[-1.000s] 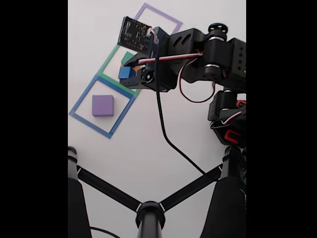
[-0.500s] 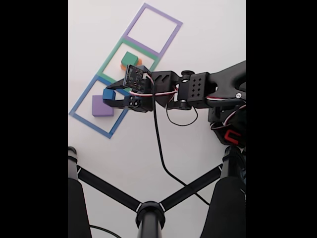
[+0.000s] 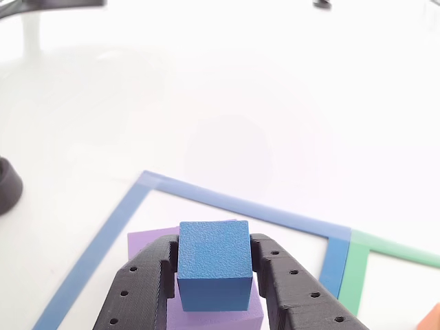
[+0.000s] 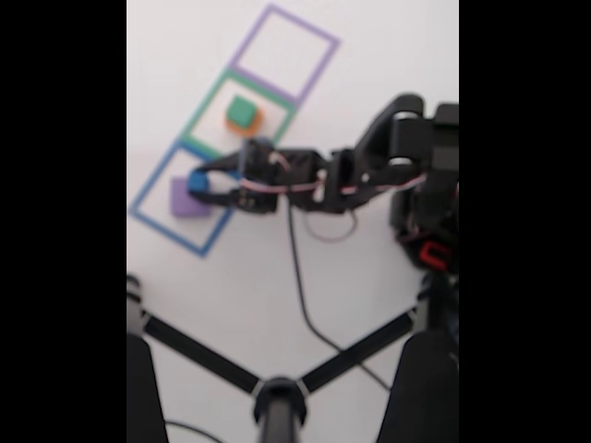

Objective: Tower of hanoi

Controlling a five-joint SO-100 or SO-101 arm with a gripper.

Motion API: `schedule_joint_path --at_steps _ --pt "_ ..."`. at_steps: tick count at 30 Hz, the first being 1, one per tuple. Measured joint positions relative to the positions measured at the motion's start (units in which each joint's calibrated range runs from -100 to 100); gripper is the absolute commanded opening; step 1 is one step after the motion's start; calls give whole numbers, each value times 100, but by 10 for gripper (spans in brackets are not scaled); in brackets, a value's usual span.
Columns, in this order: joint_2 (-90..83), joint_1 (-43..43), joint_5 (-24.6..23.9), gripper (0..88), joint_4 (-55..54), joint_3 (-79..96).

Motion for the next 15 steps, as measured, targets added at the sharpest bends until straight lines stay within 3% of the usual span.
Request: schedule_joint_path --at_steps 15 --pt "895 -106 0 38 -465 -592"
